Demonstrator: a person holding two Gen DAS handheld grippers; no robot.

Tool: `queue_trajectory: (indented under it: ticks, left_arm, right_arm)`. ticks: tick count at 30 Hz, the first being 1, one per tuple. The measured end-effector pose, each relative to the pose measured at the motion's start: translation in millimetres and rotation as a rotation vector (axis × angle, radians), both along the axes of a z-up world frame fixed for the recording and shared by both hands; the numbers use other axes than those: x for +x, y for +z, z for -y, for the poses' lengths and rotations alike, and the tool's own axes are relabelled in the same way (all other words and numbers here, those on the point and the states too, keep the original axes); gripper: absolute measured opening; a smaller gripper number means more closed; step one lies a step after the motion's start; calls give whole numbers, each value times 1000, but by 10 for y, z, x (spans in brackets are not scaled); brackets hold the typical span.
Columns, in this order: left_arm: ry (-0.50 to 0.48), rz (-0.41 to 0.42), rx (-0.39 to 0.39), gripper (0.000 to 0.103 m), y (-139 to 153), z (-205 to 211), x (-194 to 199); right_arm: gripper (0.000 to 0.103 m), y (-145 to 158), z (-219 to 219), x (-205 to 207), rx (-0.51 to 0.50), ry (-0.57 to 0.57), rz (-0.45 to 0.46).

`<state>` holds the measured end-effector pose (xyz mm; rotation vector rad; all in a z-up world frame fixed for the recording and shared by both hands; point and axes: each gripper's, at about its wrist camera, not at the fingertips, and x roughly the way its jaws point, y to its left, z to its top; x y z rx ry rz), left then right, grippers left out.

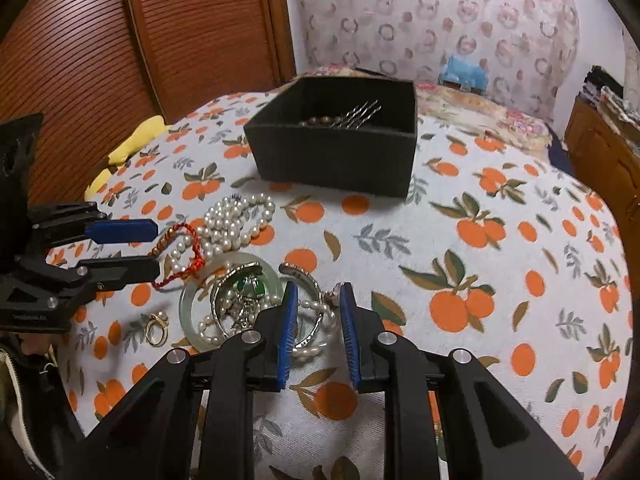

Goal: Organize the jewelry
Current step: 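Grasp a silver bangle from the pile with the right tool, then carry the silver bangle with the right tool and drop it into the box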

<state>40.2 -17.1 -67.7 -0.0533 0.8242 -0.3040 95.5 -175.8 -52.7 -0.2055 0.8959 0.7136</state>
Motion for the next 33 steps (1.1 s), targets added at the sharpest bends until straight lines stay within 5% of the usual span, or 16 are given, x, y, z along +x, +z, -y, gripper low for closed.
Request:
queue_trajectory:
  ticks: [6,7,11,26,33]
  left_arm:
    - [1,1,0,39,-3,1,1]
    - [2,1,-1,39,-4,1,2]
    - [1,-2,1,39,-5,2,1]
    - [-61,-7,-17,38,47,225,166]
    - [-107,-36,5,22,45,483,364]
  right_arm:
    - [23,-23,7,-25,-11,2,1]
    - [14,-20,12,-32,-13,1,4]
    - [5,39,48,-64,-7,-6,30]
    - [5,584,273,-153,50,-47,177]
    - [5,854,383,-176,67,-72,245]
